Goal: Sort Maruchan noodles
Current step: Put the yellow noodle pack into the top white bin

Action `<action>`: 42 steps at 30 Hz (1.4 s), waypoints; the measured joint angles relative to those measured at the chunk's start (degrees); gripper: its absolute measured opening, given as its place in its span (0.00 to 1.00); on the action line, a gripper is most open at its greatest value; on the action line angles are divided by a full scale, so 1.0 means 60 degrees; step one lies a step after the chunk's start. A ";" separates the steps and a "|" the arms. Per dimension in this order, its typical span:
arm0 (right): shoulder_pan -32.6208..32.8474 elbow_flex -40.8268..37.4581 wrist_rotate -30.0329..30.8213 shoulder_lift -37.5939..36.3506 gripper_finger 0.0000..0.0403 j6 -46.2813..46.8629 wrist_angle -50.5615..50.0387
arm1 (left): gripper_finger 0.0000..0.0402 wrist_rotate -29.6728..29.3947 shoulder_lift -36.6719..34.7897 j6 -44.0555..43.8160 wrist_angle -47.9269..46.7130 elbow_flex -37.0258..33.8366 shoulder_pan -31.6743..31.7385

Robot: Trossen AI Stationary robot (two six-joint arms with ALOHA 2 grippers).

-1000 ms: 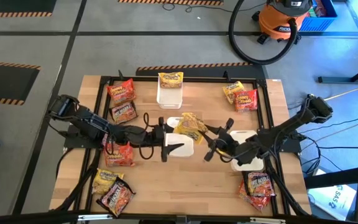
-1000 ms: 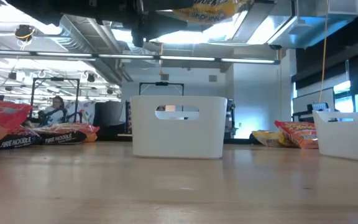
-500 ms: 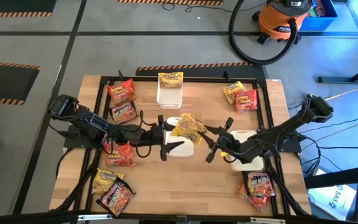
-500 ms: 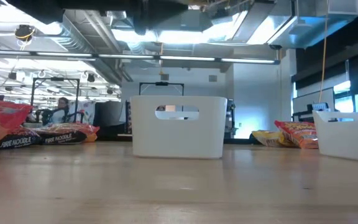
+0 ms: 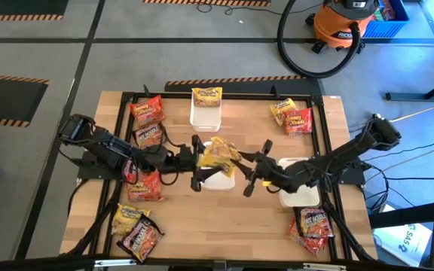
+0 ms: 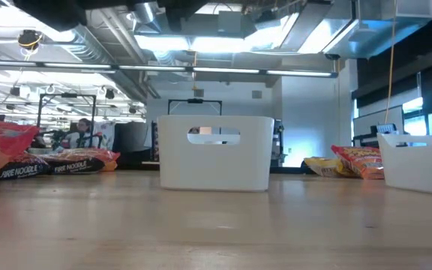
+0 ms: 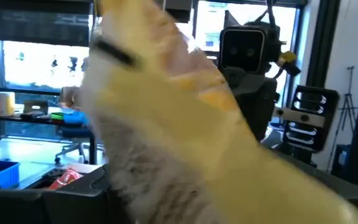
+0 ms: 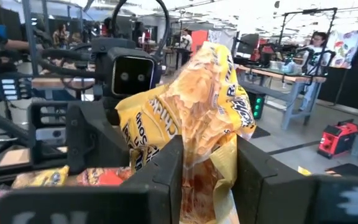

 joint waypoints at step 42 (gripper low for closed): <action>0.1107 0.0004 0.1788 -0.1254 0.70 -0.0880 -0.2765 | 0.32 0.0038 -0.1452 0.1541 -0.7109 0.1198 0.0396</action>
